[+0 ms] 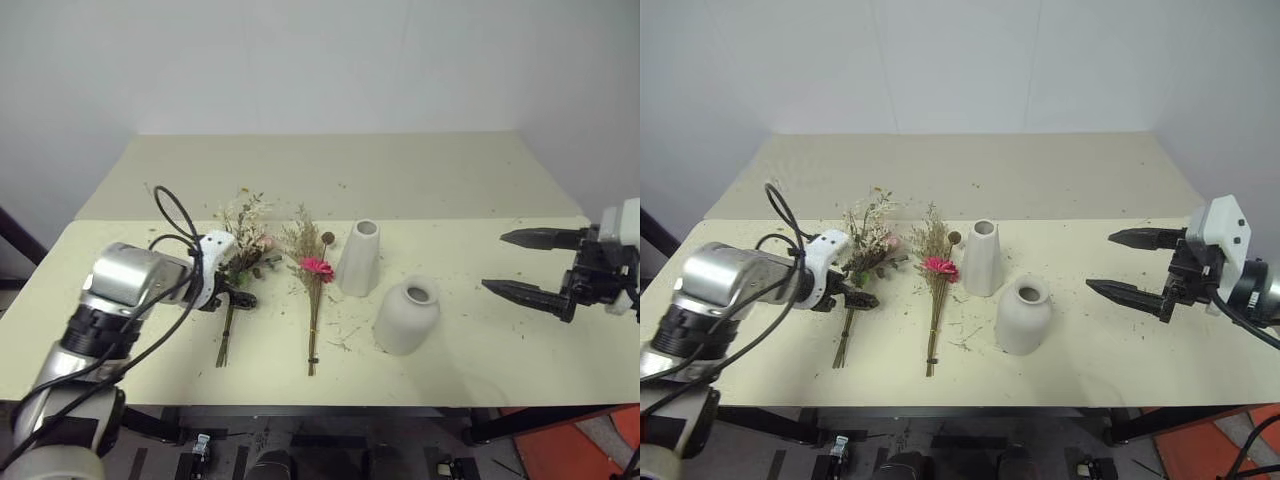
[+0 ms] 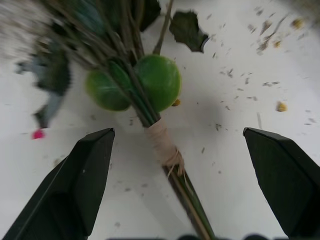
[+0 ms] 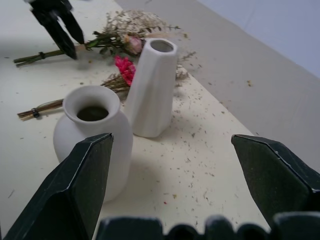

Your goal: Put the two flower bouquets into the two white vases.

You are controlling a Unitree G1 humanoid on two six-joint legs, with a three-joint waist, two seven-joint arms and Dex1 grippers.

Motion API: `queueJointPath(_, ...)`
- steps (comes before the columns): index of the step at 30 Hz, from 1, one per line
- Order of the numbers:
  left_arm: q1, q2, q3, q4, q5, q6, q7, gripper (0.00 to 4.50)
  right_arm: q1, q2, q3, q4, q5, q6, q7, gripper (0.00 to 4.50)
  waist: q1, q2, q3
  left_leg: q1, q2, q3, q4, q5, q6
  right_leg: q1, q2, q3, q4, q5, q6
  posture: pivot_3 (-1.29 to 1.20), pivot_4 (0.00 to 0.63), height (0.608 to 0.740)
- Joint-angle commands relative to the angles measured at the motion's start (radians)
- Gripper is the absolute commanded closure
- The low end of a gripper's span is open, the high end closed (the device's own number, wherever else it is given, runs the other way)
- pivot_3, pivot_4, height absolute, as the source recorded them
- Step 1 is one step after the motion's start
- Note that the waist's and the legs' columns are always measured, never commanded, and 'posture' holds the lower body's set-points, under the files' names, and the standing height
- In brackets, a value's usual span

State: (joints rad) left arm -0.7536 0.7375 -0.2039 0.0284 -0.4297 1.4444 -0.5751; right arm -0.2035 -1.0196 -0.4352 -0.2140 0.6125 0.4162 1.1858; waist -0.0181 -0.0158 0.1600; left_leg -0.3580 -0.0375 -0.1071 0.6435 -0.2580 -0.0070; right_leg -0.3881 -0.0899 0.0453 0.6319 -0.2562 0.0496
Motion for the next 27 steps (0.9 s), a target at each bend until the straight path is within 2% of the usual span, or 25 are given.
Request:
queueJointPath(1, -0.027, 0.002, 0.005, 0.029, 0.043, -0.005, 0.035, 0.90, -0.040, -0.019, -0.006, 0.007, 0.024, 0.008, 0.007, 0.00, 0.000, 0.000, 0.000, 0.000, 0.000, 0.000, 0.000, 0.000, 0.000, 0.000, 0.000, 0.000, 0.000, 0.000, 0.000, 0.00, 0.150, 0.740)
queueJointPath(12, -0.010, 0.016, 0.074, 0.051, 0.078, -0.018, 0.077, 4.32, -0.033, -0.012, -0.025, 0.018, 0.032, 0.039, 0.008, 0.00, 0.001, 0.000, 0.000, 0.000, 0.000, 0.000, 0.000, 0.000, 0.000, 0.000, -0.001, 0.000, 0.000, 0.000, 0.000, 0.00, 0.150, 0.740)
queueJointPath(18, -0.025, -0.004, 0.137, 0.076, 0.123, -0.068, 0.138, 4.38, -0.013, -0.012, -0.041, 0.007, 0.050, 0.059, 0.004, 0.00, 0.003, 0.000, 0.000, 0.000, 0.000, 0.000, 0.000, 0.000, 0.000, 0.000, -0.001, 0.000, 0.001, 0.000, 0.000, 0.00, 0.150, 0.740)
queueJointPath(23, 0.013, -0.040, 0.243, 0.028, 0.133, -0.306, 0.155, 4.38, 0.014, 0.007, -0.060, -0.010, 0.084, 0.100, -0.026, 0.00, 0.006, 0.000, 0.000, -0.001, 0.000, 0.000, 0.001, 0.000, -0.001, 0.000, -0.001, 0.000, 0.000, 0.000, 0.000, 0.00, 0.150, 0.740)
queueJointPath(27, 0.040, -0.062, 0.278, -0.041, 0.126, -0.474, 0.130, 4.38, 0.034, 0.012, -0.069, -0.022, 0.089, 0.106, -0.042, 0.00, 0.007, 0.000, 0.000, -0.001, 0.000, 0.000, 0.001, 0.001, -0.001, -0.001, -0.002, 0.000, 0.000, 0.000, 0.000, 0.00, 0.150, 0.740)
